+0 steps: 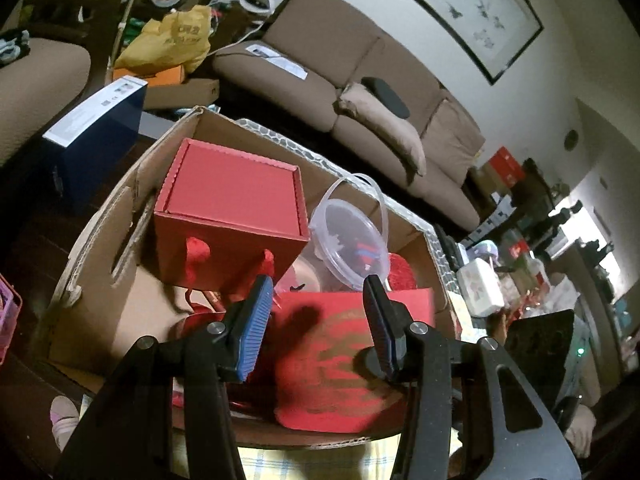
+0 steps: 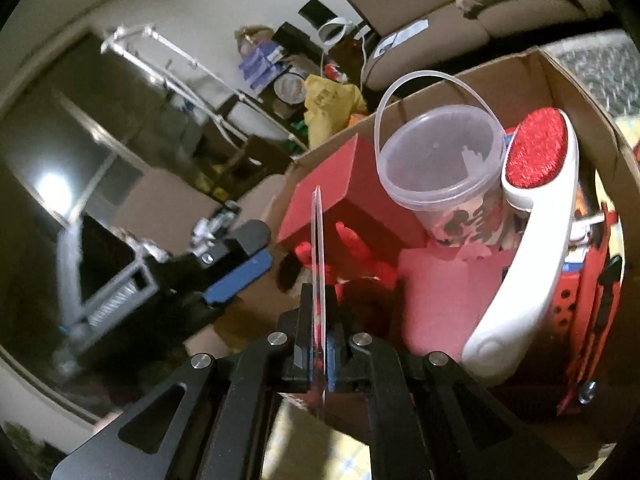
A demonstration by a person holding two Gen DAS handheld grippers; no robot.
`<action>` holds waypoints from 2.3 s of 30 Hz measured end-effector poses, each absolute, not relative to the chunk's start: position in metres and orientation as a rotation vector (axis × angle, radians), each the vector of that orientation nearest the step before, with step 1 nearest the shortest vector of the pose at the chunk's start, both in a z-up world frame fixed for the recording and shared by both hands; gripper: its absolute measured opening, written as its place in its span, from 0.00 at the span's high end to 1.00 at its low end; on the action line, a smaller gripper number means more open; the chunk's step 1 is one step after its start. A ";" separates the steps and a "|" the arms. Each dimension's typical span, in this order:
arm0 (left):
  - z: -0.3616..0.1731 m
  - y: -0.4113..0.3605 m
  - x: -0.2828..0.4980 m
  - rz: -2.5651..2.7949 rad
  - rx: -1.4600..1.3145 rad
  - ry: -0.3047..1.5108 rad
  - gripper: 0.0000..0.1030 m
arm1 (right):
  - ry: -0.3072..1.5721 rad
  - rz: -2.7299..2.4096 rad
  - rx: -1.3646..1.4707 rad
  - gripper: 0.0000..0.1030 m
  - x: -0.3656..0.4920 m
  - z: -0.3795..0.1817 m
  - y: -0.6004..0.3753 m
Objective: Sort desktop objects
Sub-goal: 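Lower the envelope into the box with the right gripper while the left drops the candy, then open the right gripper and withdraw both grippers from the box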
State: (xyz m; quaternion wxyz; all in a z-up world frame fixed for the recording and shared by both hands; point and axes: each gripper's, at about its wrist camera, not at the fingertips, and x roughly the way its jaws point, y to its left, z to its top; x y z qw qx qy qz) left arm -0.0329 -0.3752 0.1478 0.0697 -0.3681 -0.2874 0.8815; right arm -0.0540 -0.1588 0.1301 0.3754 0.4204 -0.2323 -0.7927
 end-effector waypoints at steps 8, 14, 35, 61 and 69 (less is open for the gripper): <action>0.147 -0.367 -0.035 2.650 -1.128 -0.817 0.58 | -0.437 -2.203 1.047 0.76 -0.050 0.143 -0.144; 0.146 -0.364 -0.035 2.655 -1.136 -0.800 0.51 | -0.419 -2.273 1.005 0.76 -0.052 0.155 -0.117; 0.156 -0.281 -0.051 2.591 -1.117 -0.677 0.00 | -0.429 -2.461 1.034 0.13 -0.064 0.154 -0.014; 0.170 -0.086 -0.042 2.472 -1.028 -0.260 0.00 | -0.576 -2.710 1.223 0.01 -0.081 0.101 0.167; 0.152 -0.027 -0.043 2.388 -1.073 -0.139 0.00 | -0.767 -2.673 1.259 0.01 -0.089 0.073 0.201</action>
